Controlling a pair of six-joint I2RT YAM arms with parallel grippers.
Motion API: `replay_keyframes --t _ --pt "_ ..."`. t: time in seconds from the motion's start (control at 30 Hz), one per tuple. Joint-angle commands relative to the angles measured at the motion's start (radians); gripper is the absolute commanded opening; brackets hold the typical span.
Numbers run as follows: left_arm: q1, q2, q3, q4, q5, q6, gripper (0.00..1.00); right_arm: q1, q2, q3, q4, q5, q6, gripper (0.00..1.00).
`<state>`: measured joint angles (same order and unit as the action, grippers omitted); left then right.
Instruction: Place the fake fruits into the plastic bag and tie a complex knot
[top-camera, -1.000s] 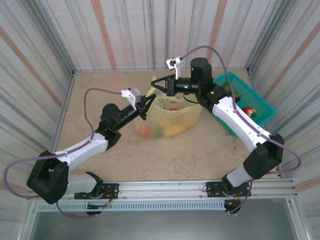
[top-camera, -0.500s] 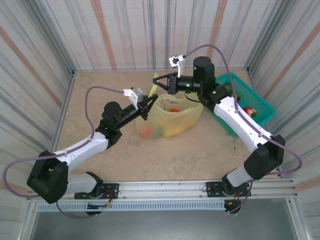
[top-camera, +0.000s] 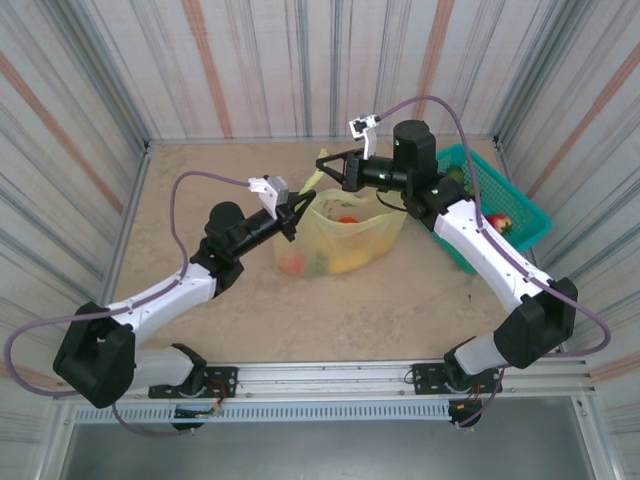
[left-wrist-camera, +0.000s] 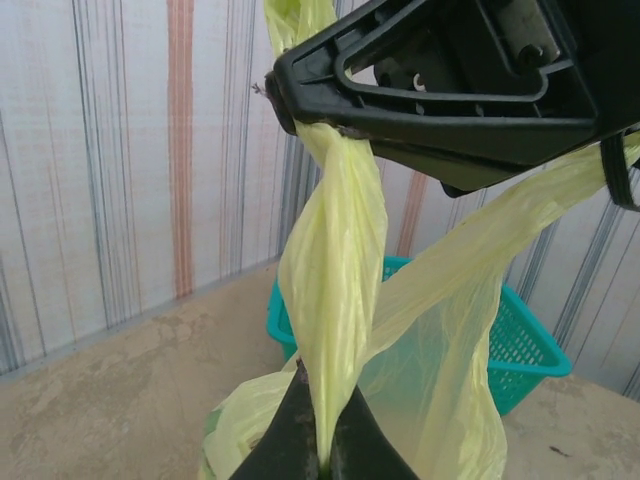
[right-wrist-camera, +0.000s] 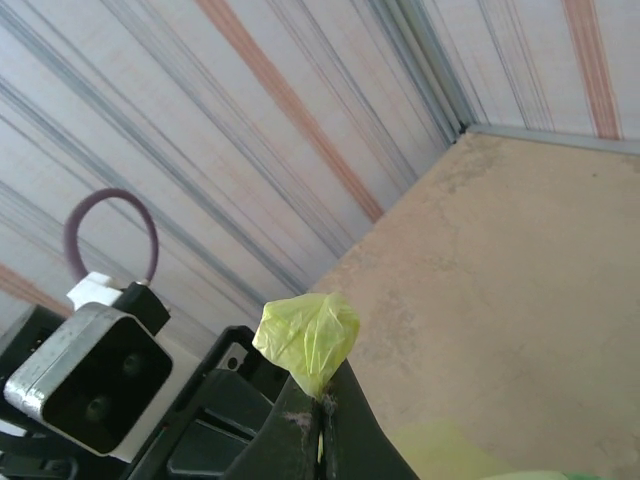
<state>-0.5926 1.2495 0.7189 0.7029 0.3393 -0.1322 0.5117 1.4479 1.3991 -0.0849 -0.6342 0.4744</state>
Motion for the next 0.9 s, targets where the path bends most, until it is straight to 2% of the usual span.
replay_keyframes --t 0.0,0.1,0.2,0.27,0.47,0.63,0.87 --pt "-0.004 -0.038 0.049 -0.178 -0.082 0.029 0.00 0.005 0.000 0.086 -0.109 0.060 -0.099 0.12" --pt "0.003 -0.058 0.068 -0.197 -0.114 -0.005 0.00 0.021 0.002 0.147 -0.177 0.084 -0.160 0.38" --pt "0.029 -0.080 0.105 -0.264 -0.079 -0.019 0.00 0.017 -0.026 0.217 -0.271 0.127 -0.238 0.51" --pt "0.039 -0.102 0.117 -0.302 -0.074 -0.007 0.00 0.012 -0.051 0.264 -0.358 0.182 -0.305 0.55" --pt "0.100 -0.147 0.088 -0.336 -0.036 -0.035 0.00 -0.032 -0.152 0.293 -0.541 0.242 -0.414 0.60" --pt "0.106 -0.152 0.073 -0.340 -0.028 -0.035 0.00 -0.030 -0.206 0.250 -0.685 0.311 -0.524 0.67" --pt "0.107 -0.159 0.070 -0.354 -0.021 -0.034 0.00 -0.012 -0.235 0.164 -0.643 0.192 -0.527 0.68"
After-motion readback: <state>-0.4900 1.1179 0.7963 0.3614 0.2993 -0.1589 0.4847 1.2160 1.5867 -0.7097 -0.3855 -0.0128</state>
